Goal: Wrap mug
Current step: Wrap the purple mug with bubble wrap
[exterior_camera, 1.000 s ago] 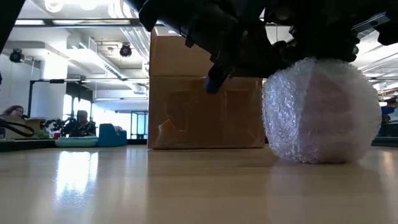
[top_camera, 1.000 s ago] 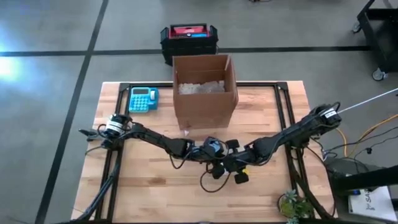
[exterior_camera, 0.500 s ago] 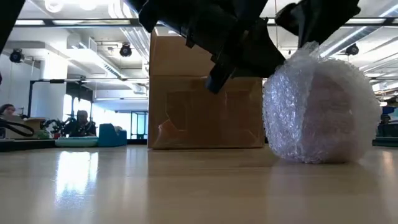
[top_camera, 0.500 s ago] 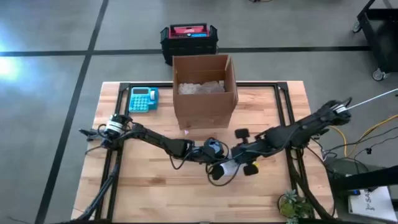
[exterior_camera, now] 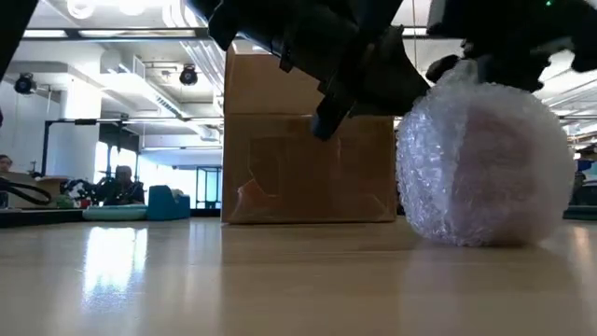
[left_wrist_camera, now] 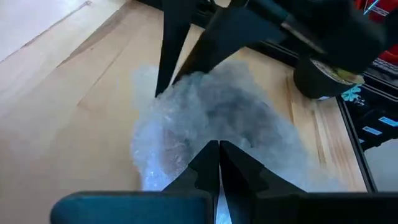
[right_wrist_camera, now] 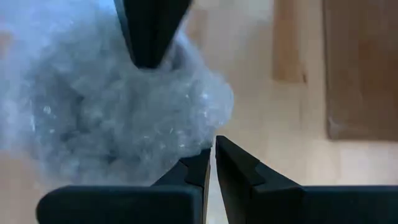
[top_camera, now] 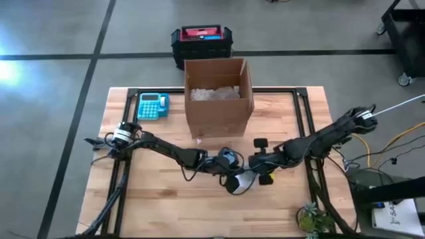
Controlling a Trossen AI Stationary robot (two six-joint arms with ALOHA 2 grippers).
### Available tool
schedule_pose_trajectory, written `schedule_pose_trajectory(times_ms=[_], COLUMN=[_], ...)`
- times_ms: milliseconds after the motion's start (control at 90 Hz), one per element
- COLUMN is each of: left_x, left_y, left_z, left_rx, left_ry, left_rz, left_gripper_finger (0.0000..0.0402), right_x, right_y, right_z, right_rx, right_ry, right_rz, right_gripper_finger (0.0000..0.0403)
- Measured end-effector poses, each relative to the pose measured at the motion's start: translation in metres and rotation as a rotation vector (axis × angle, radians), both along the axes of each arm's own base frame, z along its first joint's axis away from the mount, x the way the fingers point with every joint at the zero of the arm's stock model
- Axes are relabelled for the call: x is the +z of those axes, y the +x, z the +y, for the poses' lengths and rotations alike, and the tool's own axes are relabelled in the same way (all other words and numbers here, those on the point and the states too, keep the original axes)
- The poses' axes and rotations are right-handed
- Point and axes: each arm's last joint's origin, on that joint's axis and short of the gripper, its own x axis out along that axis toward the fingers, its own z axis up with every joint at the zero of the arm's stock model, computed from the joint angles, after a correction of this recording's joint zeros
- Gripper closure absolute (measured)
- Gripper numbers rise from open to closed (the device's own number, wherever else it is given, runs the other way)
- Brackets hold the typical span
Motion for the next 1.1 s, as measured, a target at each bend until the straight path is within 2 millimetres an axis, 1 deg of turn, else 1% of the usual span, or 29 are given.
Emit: schedule_pose_trajectory(times_ms=[211,367,522,611,689,767,922,1044,1100], left_x=[0.000,0.000,0.000,0.000,0.000,0.000,0.002,0.009,0.015], left_y=[0.001,0.001,0.001,0.001,0.001,0.001,0.002,0.000,-0.001], left_z=[0.000,0.001,0.001,0.001,0.001,0.001,0.001,0.000,-0.001], left_rx=[0.002,0.004,0.005,0.007,0.008,0.009,0.008,-0.004,-0.022], left_ry=[-0.001,-0.001,-0.001,0.000,0.001,0.001,-0.004,-0.049,-0.057], left_rz=[-0.007,-0.009,-0.010,-0.011,-0.011,-0.011,-0.025,-0.050,-0.064], left_gripper_finger=[0.0400,0.0400,0.0400,0.0399,0.0400,0.0401,0.0399,0.0400,0.0400], right_x=[0.005,0.014,0.022,0.022,0.016,0.004,-0.016,-0.026,-0.029], right_y=[0.003,0.007,0.009,0.008,0.007,0.006,0.013,0.017,0.017], right_z=[0.002,0.005,0.013,0.017,0.019,0.020,0.023,0.025,0.025], right_rx=[0.010,0.044,0.105,0.136,0.143,0.137,0.112,0.109,0.110], right_ry=[0.014,0.016,0.055,0.087,0.098,0.087,0.071,0.055,0.049], right_rz=[-0.020,-0.045,-0.058,-0.051,-0.030,0.012,0.067,0.097,0.111], right_gripper_finger=[0.0389,0.0389,0.0389,0.0389,0.0389,0.0389,0.0389,0.0389,0.0389])
